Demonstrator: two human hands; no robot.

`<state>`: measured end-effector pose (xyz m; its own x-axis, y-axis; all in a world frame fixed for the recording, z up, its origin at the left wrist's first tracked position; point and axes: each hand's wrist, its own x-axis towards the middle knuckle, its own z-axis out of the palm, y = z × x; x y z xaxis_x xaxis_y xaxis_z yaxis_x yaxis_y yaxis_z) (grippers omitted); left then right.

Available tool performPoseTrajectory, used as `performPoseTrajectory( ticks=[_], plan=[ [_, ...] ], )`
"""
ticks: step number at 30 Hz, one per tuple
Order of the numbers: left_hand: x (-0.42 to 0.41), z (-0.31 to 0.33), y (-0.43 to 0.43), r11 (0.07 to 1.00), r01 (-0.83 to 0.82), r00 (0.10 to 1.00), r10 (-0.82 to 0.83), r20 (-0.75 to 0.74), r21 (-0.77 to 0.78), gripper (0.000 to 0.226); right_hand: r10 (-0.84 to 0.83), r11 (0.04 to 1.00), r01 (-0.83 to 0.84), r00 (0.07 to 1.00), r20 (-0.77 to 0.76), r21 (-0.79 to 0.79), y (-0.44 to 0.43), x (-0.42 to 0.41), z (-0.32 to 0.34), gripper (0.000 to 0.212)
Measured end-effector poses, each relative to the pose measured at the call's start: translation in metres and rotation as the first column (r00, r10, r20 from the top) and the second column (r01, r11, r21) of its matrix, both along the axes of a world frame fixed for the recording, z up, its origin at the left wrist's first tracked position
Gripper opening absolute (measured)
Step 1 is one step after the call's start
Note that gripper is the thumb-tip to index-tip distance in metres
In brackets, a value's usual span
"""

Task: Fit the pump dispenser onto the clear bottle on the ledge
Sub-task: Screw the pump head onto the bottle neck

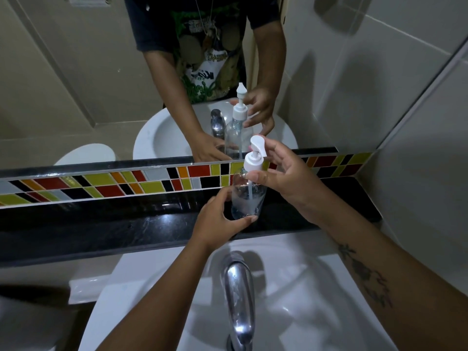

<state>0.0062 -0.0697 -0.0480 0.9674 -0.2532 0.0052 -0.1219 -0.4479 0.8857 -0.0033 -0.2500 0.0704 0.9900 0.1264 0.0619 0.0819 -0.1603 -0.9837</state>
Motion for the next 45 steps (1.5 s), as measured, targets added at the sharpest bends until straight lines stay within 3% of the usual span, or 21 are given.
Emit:
performPoseTrajectory(
  ticks=[3, 10, 13, 18, 20, 26, 31, 36, 42, 45],
  plan=[
    [0.0, -0.001, 0.0, 1.0, -0.008, 1.0, 0.008, -0.003, 0.0, 0.076, 0.02, 0.999, -0.019, 0.999, -0.044, 0.028, -0.001, 0.0, -0.003, 0.059],
    [0.0, -0.001, -0.002, 1.0, -0.014, 1.0, 0.015, -0.009, 0.018, 0.076, -0.129, 0.986, 0.129, 0.992, -0.003, 0.105, 0.013, 0.002, -0.01, 0.032],
    [-0.001, 0.0, -0.002, 1.0, -0.019, 1.0, 0.019, -0.009, 0.024, 0.076, -0.16, 0.985, 0.16, 0.987, 0.004, 0.069, 0.018, 0.003, -0.009, 0.043],
    [-0.002, 0.001, -0.003, 0.999, -0.021, 1.0, 0.021, -0.006, 0.034, 0.079, -0.089, 0.994, 0.087, 0.996, 0.023, 0.066, 0.012, 0.002, -0.003, 0.088],
    [-0.002, 0.001, -0.003, 0.999, -0.03, 1.0, 0.03, -0.003, 0.035, 0.077, -0.044, 0.998, 0.043, 0.999, 0.016, 0.056, 0.007, 0.002, -0.001, 0.094],
    [-0.002, 0.002, -0.004, 0.998, -0.035, 0.999, 0.035, -0.002, 0.045, 0.075, 0.028, 0.994, -0.025, 0.999, -0.026, 0.104, 0.006, -0.001, 0.001, 0.044],
    [-0.002, 0.001, -0.004, 0.998, -0.03, 1.0, 0.03, 0.003, 0.063, 0.076, -0.086, 0.992, 0.084, 0.996, 0.011, 0.099, 0.011, 0.002, -0.004, 0.034],
    [-0.002, 0.001, -0.004, 0.997, -0.029, 1.0, 0.029, -0.004, 0.066, 0.078, -0.155, 0.988, 0.153, 0.985, 0.073, 0.032, 0.016, 0.003, -0.004, 0.051],
    [-0.002, 0.001, -0.005, 0.994, -0.039, 0.999, 0.038, 0.01, 0.097, 0.078, -0.049, 0.999, 0.048, 0.998, 0.027, 0.019, 0.005, 0.005, -0.001, 0.1],
    [-0.002, 0.001, -0.005, 0.993, -0.051, 0.999, 0.049, 0.023, 0.102, 0.075, 0.019, 0.999, -0.018, 1.0, -0.004, 0.051, 0.007, 0.003, -0.003, 0.084]
  ],
)
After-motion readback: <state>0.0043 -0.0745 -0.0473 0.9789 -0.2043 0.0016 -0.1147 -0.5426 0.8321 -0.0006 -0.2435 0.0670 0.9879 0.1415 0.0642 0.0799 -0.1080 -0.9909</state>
